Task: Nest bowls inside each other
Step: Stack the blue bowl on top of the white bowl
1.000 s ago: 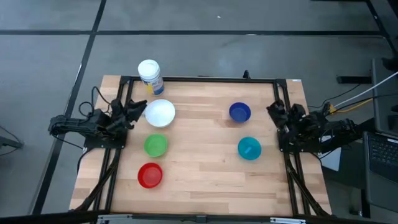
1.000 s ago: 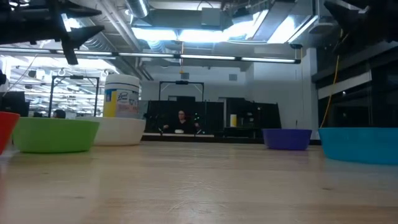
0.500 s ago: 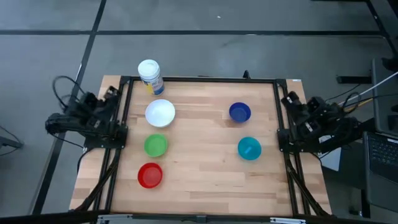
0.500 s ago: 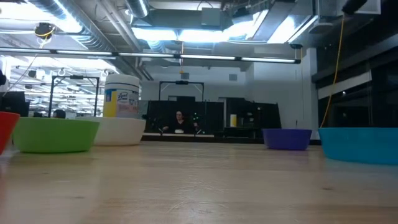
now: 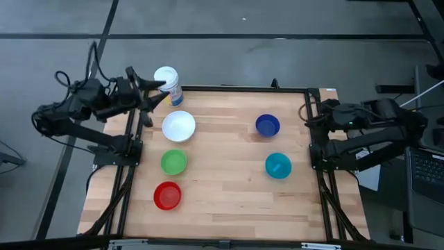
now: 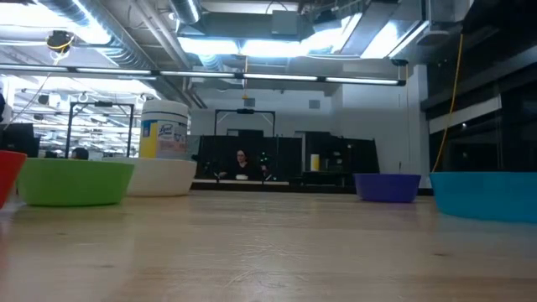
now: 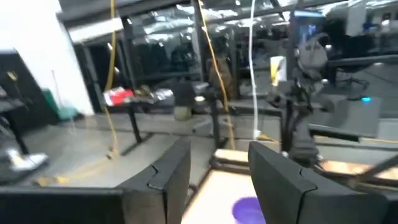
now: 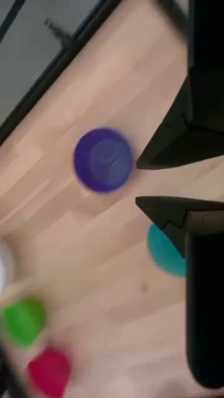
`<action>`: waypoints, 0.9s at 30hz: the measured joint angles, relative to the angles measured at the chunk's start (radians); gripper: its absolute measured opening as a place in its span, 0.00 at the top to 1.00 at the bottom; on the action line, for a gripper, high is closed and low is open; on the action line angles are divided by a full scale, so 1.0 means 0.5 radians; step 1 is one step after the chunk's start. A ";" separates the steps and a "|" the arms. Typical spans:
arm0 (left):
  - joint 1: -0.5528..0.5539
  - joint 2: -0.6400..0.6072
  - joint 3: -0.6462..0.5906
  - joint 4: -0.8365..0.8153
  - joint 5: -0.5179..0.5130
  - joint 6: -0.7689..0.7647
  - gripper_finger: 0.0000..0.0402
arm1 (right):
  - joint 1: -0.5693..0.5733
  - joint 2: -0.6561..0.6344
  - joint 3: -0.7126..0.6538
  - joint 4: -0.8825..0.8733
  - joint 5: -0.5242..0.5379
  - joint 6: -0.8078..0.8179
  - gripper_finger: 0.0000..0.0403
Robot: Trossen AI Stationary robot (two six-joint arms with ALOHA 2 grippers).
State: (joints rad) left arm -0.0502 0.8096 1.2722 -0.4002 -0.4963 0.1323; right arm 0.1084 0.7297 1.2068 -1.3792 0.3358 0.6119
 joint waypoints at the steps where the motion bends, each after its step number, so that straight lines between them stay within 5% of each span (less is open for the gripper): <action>1: 0.000 0.024 0.037 0.010 -0.019 0.040 0.61 | -0.022 0.034 0.008 -0.009 0.002 -0.031 0.81; 8: 0.000 0.025 -0.002 -0.036 -0.022 0.080 0.61 | -0.316 0.076 -0.320 0.389 0.047 -0.185 0.81; 16: 0.001 -0.042 -0.160 0.068 0.004 -0.052 0.61 | -1.037 0.093 -0.925 1.110 -0.806 -0.535 0.75; 21: 0.001 -0.073 -0.175 0.075 0.002 -0.080 0.61 | -1.507 0.219 -1.008 1.256 -1.172 -0.701 0.76; 27: 0.029 -0.077 -0.175 0.080 0.003 -0.051 0.61 | -1.912 0.659 -0.998 1.404 -1.601 -0.813 0.79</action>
State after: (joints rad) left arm -0.0356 0.7712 1.1847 -0.3601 -0.4947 0.1070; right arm -0.8479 1.0591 0.7077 -0.6771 -0.4644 0.2052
